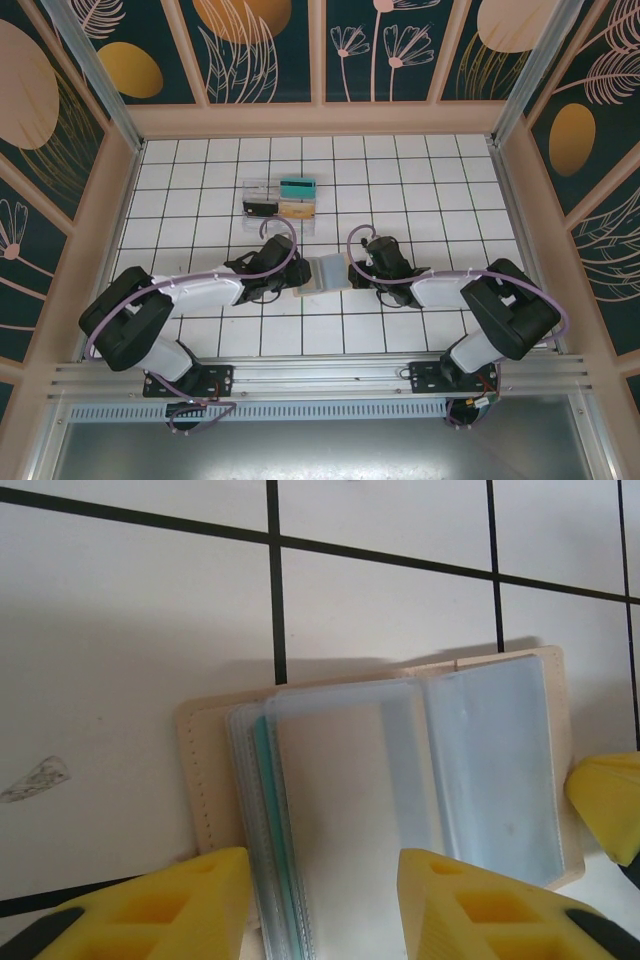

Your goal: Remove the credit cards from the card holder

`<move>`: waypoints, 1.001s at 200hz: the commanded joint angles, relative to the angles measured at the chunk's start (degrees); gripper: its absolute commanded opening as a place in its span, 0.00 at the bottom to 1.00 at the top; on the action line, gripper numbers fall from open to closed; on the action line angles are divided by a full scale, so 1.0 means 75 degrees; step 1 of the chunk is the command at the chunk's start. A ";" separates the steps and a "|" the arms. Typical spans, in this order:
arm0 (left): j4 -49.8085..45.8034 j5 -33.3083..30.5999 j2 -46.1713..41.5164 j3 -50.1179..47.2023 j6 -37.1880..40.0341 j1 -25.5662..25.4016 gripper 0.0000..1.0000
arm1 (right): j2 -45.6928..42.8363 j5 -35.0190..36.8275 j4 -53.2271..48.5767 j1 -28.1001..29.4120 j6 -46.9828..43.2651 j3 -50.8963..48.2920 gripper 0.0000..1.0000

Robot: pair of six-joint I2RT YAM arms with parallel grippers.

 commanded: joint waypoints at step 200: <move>0.0864 0.1330 0.0997 0.0430 -0.0024 -0.0223 0.53 | 0.0106 -0.0120 -0.0140 0.0054 0.0013 0.0216 0.12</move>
